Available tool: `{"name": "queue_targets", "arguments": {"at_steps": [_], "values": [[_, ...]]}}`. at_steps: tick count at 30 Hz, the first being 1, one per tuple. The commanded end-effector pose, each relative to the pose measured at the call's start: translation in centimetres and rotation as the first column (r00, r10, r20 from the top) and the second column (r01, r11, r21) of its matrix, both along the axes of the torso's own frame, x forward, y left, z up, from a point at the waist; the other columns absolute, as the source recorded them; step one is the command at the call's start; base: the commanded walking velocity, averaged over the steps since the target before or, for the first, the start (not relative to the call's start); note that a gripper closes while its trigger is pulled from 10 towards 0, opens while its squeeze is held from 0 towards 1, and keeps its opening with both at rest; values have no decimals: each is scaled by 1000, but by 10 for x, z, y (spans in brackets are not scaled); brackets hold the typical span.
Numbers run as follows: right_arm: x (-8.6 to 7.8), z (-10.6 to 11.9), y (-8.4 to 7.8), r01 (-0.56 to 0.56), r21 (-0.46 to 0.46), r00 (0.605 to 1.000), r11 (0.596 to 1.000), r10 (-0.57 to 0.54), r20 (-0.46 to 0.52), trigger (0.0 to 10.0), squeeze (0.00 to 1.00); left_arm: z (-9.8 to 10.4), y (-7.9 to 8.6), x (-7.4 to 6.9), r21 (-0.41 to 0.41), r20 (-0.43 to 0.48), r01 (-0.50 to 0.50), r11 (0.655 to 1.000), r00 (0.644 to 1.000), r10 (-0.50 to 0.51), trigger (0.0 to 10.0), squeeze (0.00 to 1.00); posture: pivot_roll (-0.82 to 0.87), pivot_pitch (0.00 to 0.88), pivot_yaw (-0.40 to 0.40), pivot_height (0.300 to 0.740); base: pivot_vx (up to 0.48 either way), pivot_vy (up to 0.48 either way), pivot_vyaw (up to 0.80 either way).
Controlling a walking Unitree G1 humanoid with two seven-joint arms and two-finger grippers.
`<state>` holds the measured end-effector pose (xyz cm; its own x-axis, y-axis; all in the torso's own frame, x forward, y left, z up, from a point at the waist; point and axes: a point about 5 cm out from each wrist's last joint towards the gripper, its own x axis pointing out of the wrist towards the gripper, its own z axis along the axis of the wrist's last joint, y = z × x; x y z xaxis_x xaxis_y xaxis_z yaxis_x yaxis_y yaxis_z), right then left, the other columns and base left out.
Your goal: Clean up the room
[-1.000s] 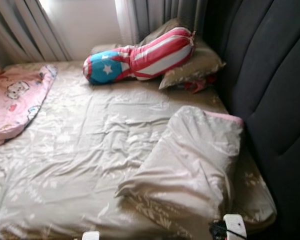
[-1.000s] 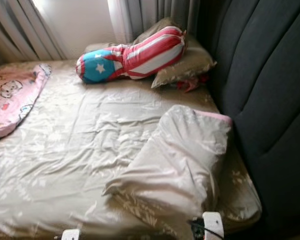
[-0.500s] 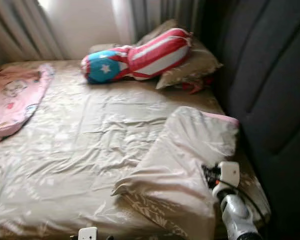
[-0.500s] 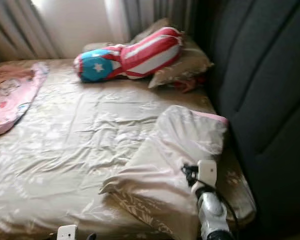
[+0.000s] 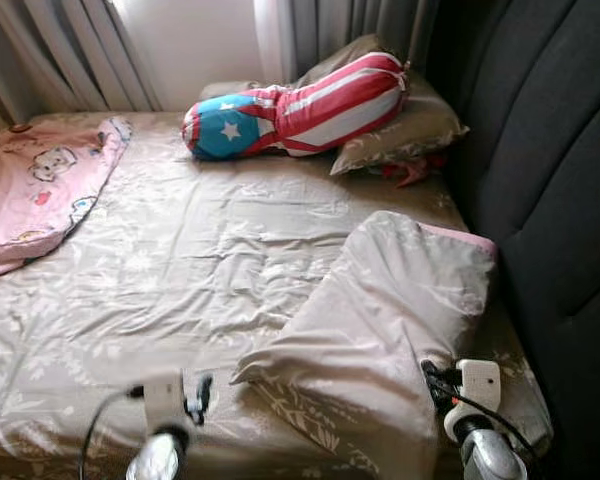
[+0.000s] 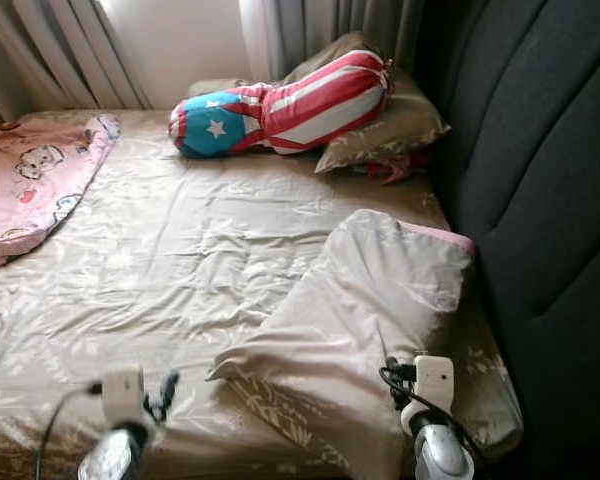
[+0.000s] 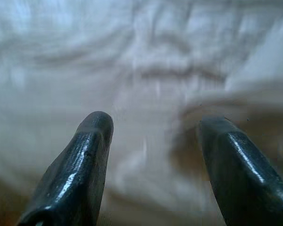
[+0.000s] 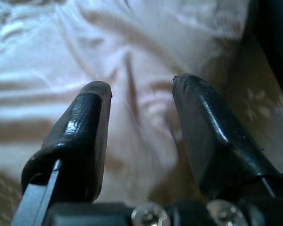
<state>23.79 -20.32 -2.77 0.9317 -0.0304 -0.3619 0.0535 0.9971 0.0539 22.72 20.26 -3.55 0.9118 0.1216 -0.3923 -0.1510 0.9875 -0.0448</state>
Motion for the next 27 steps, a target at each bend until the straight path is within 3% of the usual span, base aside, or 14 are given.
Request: {"name": "queue_targets", "arguments": {"at_steps": [1, 13, 17, 21, 27], "values": [[-2, -4, 5, 11, 16, 1000, 1000, -10, -27, 10000, 0, 5, 2, 6, 12, 17, 9, 1000, 1000, -10, 10000, 0, -150, 39, 25, 740, 0, 0, 0], [-5, -6, 1, 38, 9, 998, 999, -37, -45, 10000, 0, 9, 3, 10, 13, 34, 13, 1000, 999, -13, 10000, 0, -145, 53, 26, 726, 0, 0, 0], [-8, -11, -2, 57, -4, 994, 998, -57, -94, 10000, 0, 10, 4, 12, 11, 39, 15, 1000, 999, -15, 10000, 0, -139, 66, 24, 721, 0, 0, 0], [-8, -9, -1, 50, -1, 996, 999, -50, -70, 10000, 0, 10, 4, 12, 10, 40, 12, 1000, 999, -12, 10000, 0, -136, 69, 24, 697, 0, 0, 0], [-6, -8, 1, 55, 2, 997, 998, -55, -61, 10000, 0, 10, 4, 13, 4, 41, 12, 1000, 999, -12, 10000, 0, -133, 72, 22, 697, 0, 0, 0]]}}
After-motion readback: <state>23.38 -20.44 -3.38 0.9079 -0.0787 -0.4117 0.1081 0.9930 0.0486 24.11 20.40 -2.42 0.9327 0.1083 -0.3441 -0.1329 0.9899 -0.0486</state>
